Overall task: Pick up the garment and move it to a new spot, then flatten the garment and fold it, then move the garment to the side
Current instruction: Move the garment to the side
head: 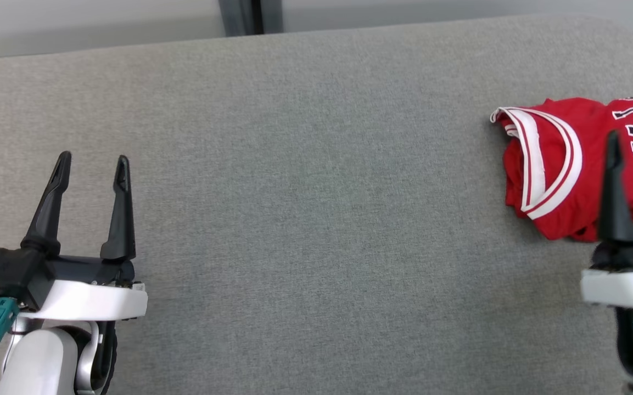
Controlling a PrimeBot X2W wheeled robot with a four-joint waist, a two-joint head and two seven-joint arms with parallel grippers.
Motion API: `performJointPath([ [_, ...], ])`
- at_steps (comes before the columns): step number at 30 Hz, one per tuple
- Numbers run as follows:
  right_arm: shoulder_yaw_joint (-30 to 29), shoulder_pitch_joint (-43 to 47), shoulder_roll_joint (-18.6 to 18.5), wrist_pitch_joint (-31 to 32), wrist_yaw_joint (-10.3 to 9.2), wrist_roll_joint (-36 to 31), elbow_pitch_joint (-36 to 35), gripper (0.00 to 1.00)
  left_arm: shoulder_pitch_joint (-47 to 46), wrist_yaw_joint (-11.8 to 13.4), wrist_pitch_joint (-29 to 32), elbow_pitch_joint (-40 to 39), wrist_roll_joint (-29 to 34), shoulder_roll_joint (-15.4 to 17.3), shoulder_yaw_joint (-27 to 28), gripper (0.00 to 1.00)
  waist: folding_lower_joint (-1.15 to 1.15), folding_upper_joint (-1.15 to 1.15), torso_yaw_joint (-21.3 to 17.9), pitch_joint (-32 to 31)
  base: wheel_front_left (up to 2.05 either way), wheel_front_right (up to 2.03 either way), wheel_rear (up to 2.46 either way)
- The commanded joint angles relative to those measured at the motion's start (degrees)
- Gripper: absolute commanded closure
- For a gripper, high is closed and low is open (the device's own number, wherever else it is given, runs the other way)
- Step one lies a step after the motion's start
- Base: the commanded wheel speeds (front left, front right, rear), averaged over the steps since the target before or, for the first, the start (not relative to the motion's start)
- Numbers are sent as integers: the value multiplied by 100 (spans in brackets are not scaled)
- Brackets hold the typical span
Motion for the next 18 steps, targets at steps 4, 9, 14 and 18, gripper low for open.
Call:
performJointPath([
  [4,403,374,73,139,1,-117,-300,0,242,120,-8,-53,-58,-7,83,0,0,0,186,-340,0,0,0],
  [9,645,766,102,143,1,-68,-228,0,502,181,-11,-45,-81,5,96,0,0,0,303,-626,0,0,0],
  [14,652,1107,104,124,1,15,-63,0,721,200,6,-25,-89,3,52,0,0,0,351,-882,0,0,0],
  [18,612,1307,104,170,1,-4,9,0,864,208,24,-22,-82,9,4,0,0,0,372,-1045,0,0,0],
])
